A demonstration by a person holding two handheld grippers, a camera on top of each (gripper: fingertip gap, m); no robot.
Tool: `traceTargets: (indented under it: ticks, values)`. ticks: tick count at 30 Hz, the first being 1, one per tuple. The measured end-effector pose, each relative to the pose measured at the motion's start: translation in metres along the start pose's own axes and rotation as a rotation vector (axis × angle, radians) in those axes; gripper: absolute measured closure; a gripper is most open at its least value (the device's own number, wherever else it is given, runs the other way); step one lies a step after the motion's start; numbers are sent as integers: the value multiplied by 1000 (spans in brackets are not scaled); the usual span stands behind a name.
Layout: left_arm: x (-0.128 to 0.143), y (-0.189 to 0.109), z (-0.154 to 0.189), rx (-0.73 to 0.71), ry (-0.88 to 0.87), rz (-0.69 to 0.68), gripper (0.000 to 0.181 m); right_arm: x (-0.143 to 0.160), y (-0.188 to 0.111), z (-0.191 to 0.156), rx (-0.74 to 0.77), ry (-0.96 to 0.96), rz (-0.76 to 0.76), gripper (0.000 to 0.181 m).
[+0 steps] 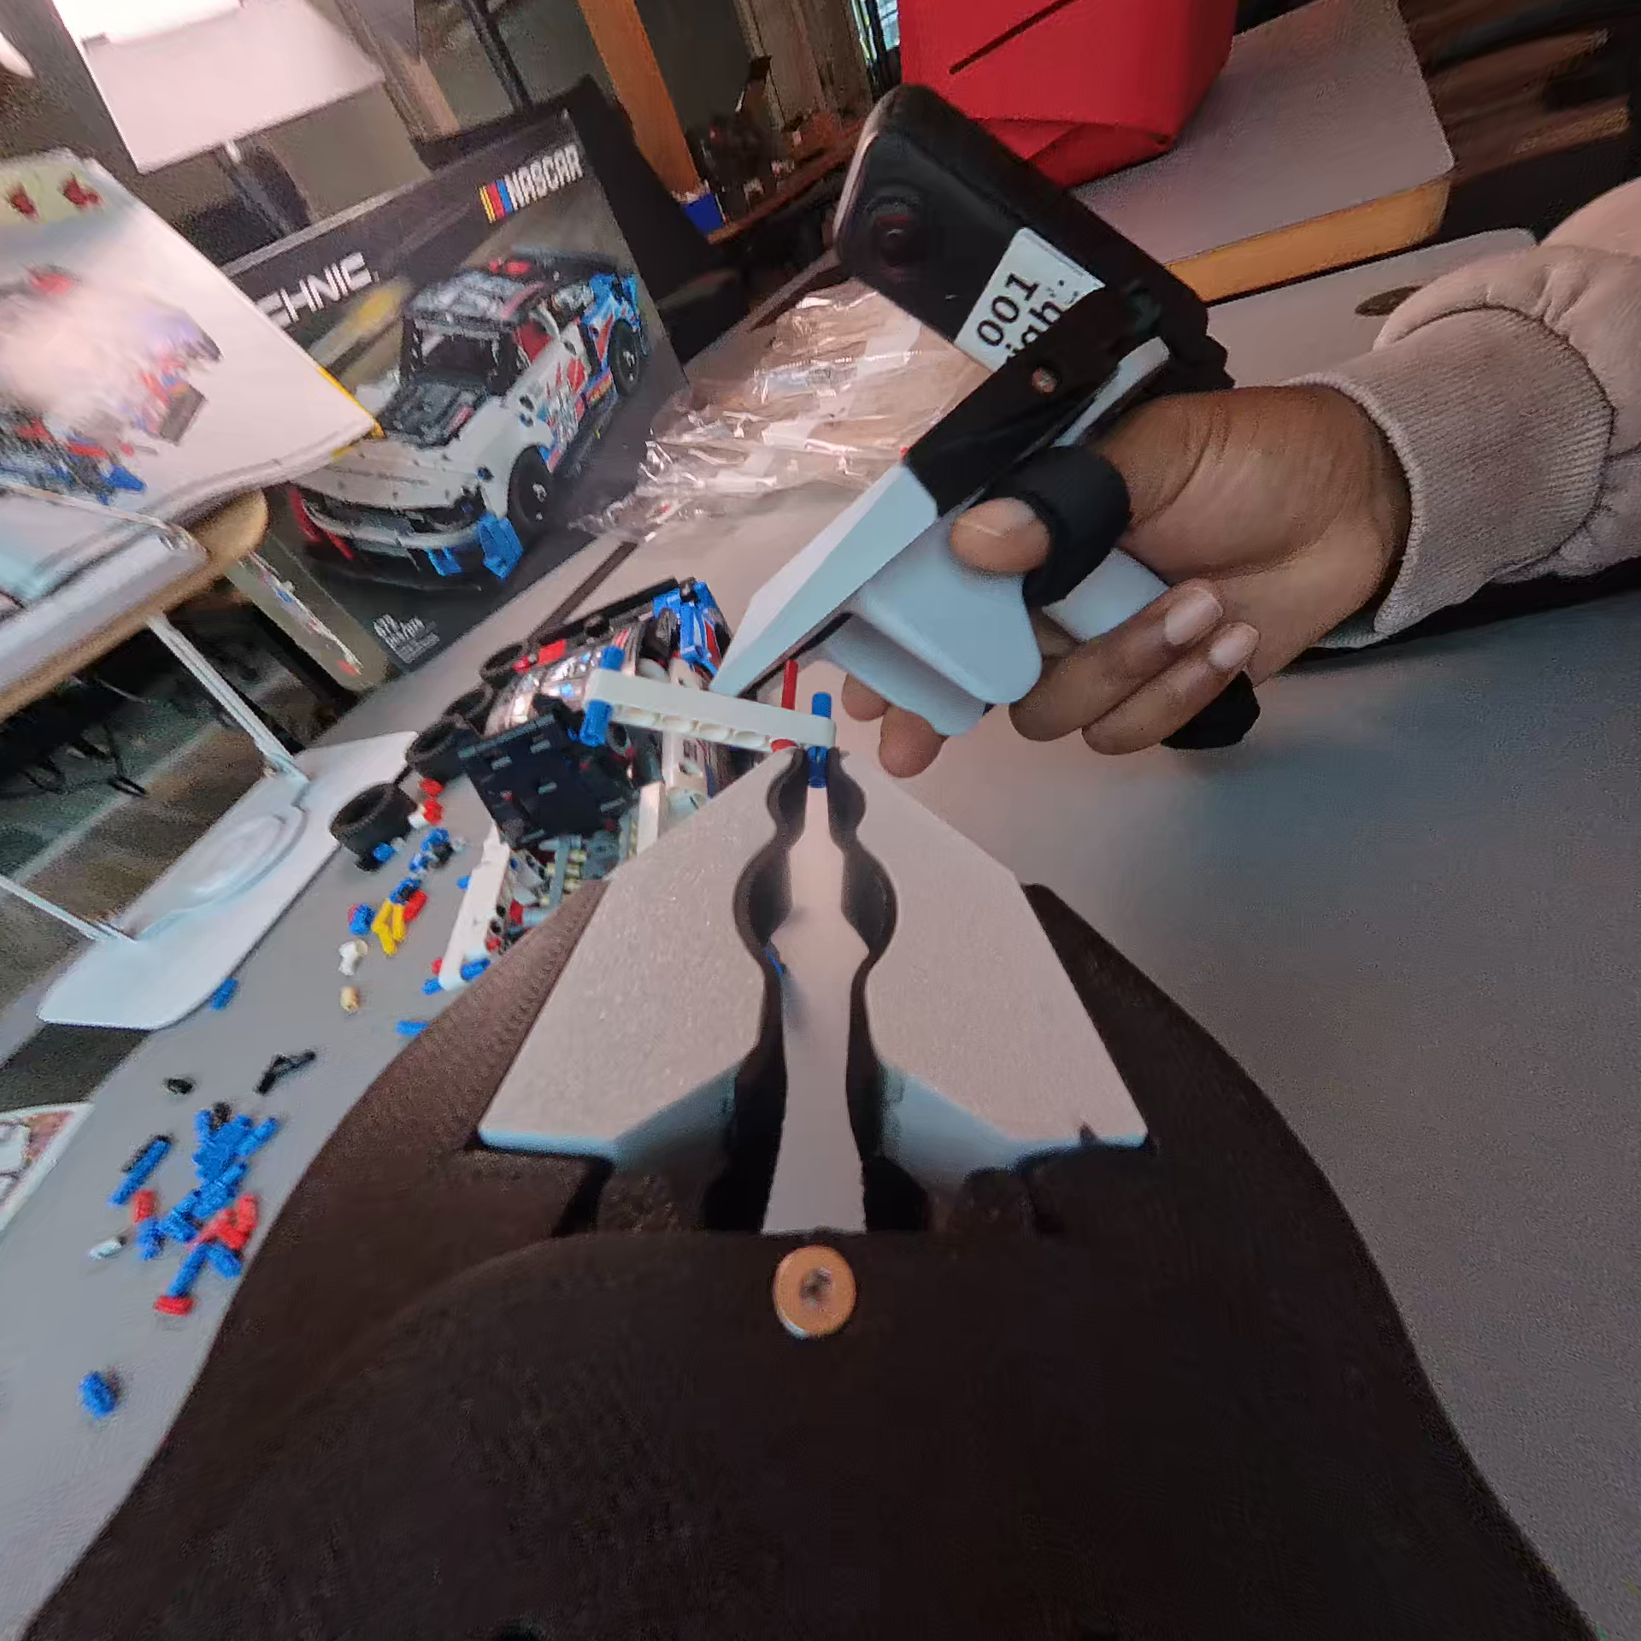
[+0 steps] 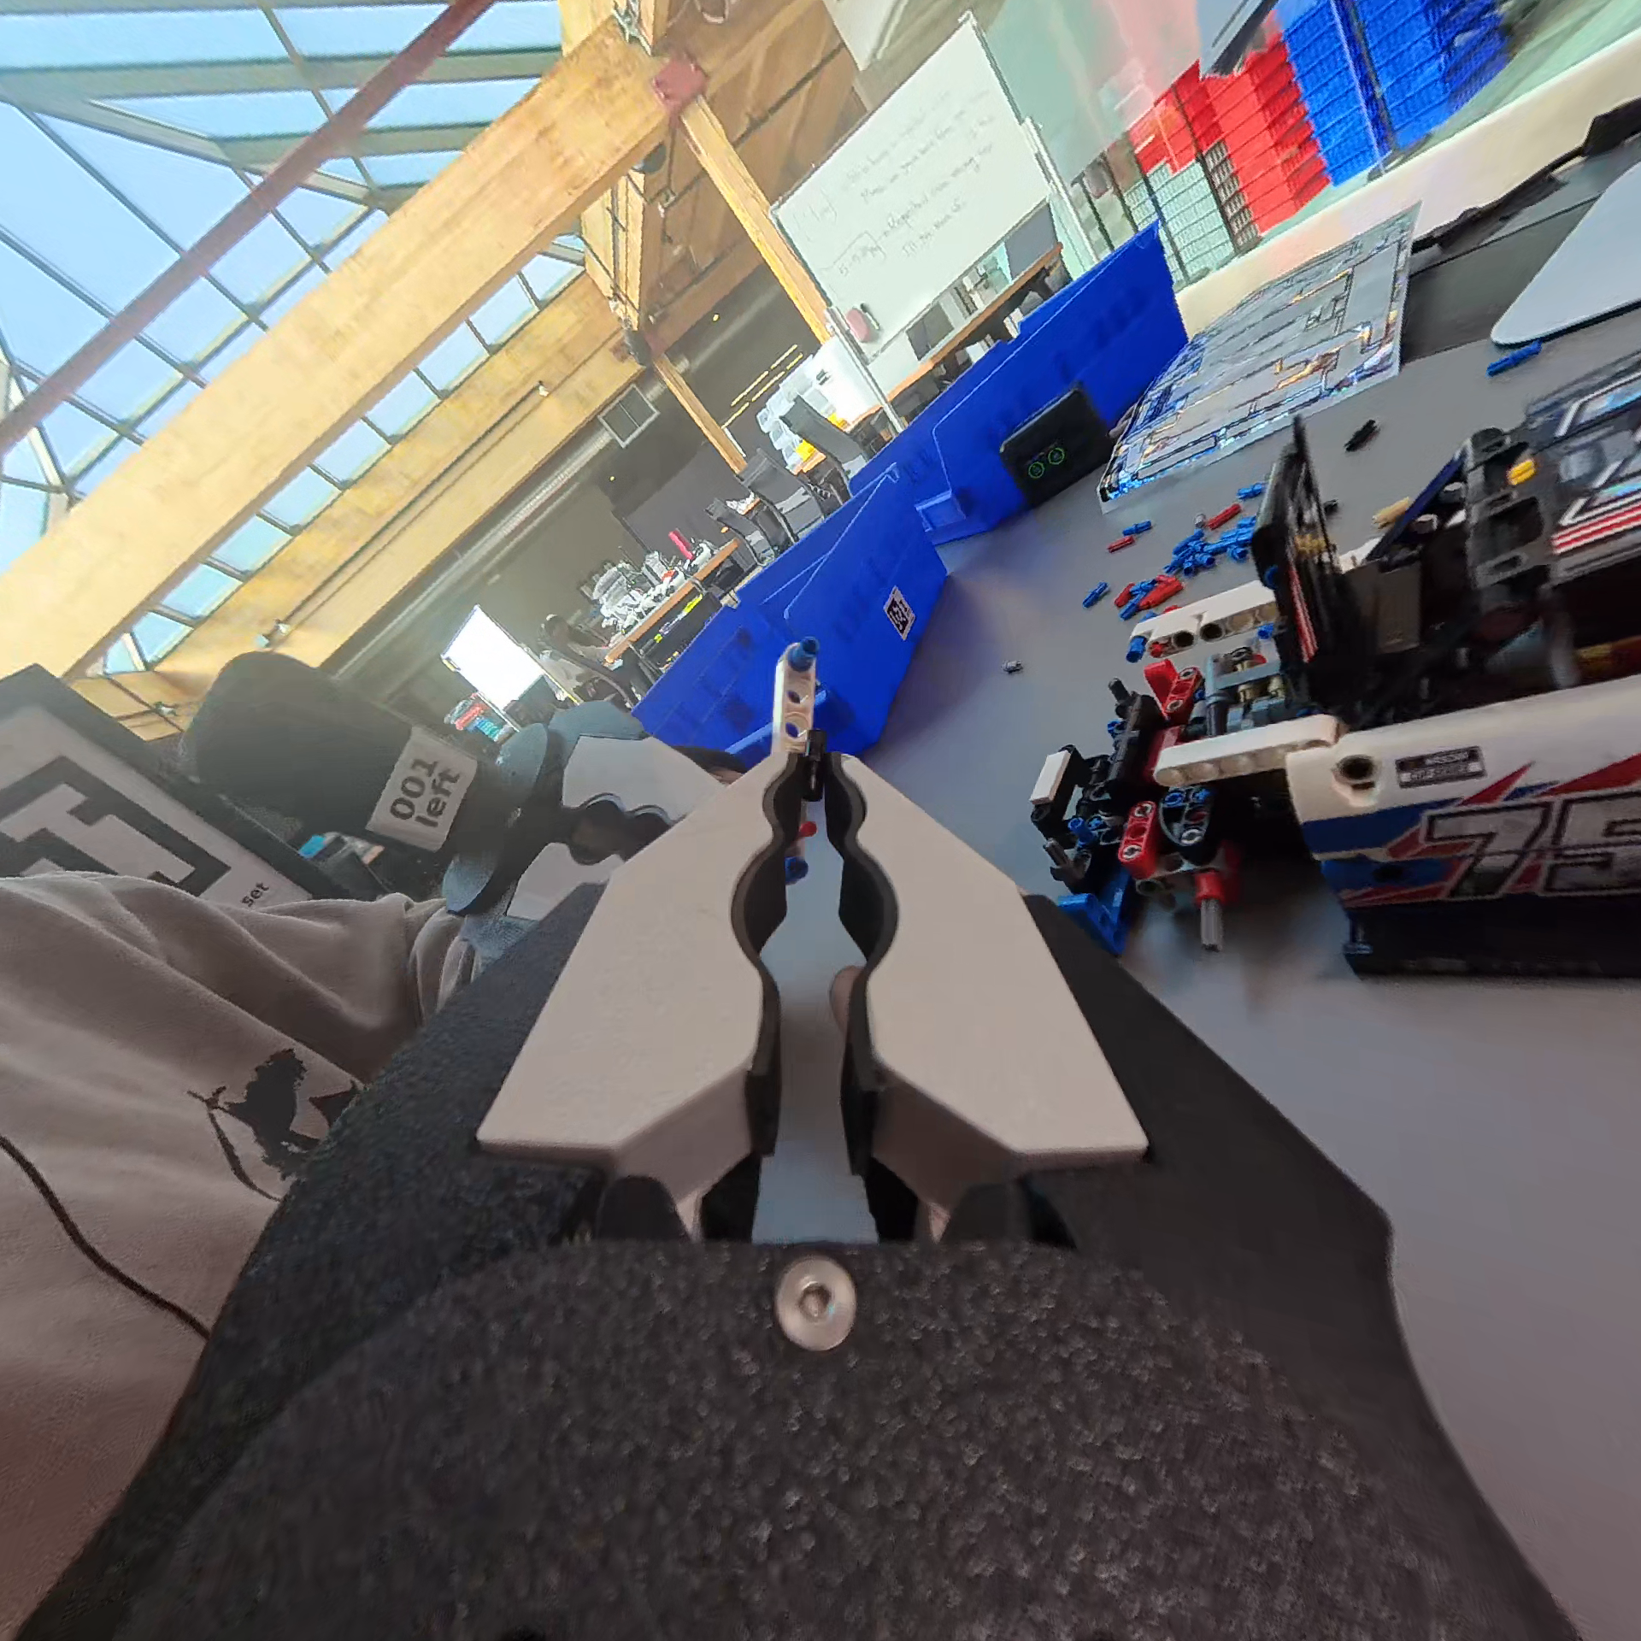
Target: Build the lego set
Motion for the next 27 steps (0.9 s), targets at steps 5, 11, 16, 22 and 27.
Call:
traceTargets:
  ticks: [5,11,16,22,27]
  values:
    - [6,-4,-11,40,-110,-11,180,3,-2,3,-11,-5,-38,179]
    - [23,4,-15,225,-251,-188,179,-1,-9,12,-44,-143,-237,178]
    - [48,10,-6,343,-266,-473,179,8,-21,16,-56,-531,-567,178]
    - [51,9,-7,377,-287,-537,170,22,-18,12,-84,-632,-667,178]
    - [50,6,-21,347,-324,-586,155,22,-19,10,-91,-632,-671,178]
Point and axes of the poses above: each gripper's, where its closed fingertips meet, y out along the fingers, x out of its underside, z = x × y across the jaws, the point moved 9 cm from there along -y, back along the fingers, and after that the axes turned 12 degrees about -y, right-handed, at the moved point
